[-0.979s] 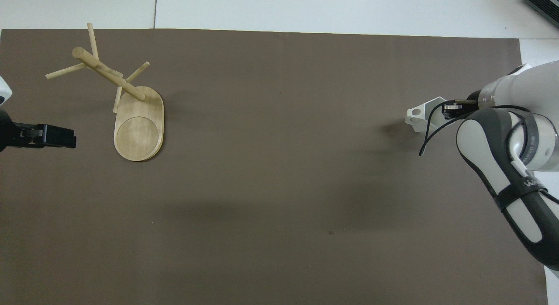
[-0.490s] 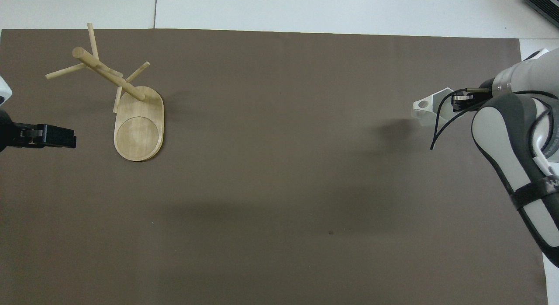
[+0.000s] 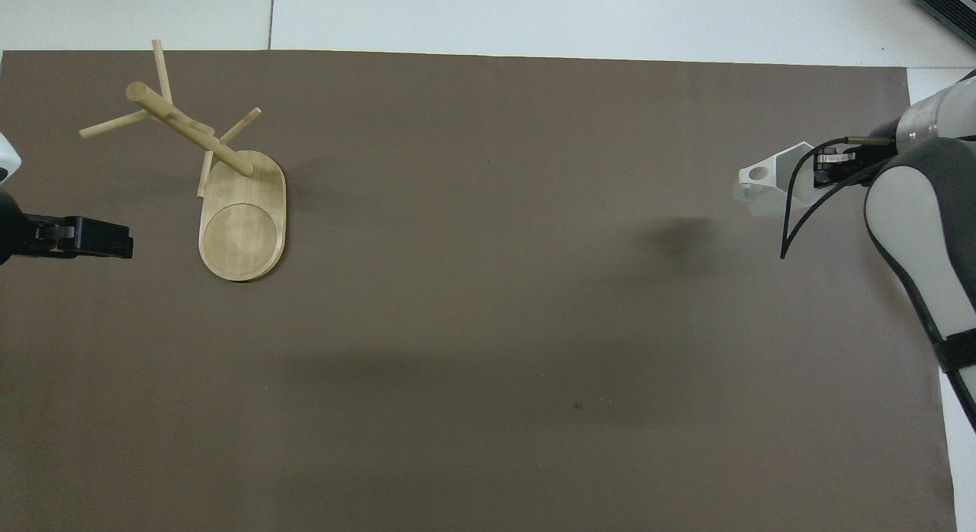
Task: Hang cup on rack
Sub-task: 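Lift the white cup with the right gripper and carry it toward the rack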
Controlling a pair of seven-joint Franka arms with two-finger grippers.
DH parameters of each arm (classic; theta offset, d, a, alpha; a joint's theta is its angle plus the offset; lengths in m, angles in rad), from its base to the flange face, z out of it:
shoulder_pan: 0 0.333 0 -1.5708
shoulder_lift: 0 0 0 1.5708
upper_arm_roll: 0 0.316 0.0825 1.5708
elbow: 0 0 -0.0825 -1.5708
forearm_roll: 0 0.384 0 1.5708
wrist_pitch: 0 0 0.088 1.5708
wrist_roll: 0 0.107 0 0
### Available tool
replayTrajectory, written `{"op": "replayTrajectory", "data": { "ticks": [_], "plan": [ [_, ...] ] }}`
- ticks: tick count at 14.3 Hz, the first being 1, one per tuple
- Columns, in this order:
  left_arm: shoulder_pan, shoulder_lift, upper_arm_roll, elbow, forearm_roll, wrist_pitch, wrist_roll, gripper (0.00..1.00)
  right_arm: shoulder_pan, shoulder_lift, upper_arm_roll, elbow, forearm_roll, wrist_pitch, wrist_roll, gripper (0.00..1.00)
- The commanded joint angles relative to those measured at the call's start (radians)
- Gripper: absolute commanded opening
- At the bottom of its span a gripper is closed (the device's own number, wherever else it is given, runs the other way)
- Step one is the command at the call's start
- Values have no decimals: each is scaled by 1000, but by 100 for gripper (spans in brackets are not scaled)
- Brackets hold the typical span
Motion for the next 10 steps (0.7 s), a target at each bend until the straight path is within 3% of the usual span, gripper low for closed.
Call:
{"op": "replayTrajectory", "data": {
  "ticks": [1,10],
  "plan": [
    [7,-16,-2,-13,-12,-9,-3,100,-4,-7,21,63,-24,-83,22,0],
    [7,-16,-4,-13,-12,-9,-3,100,1,-48,134,118,1,-137,127,0]
  ]
}}
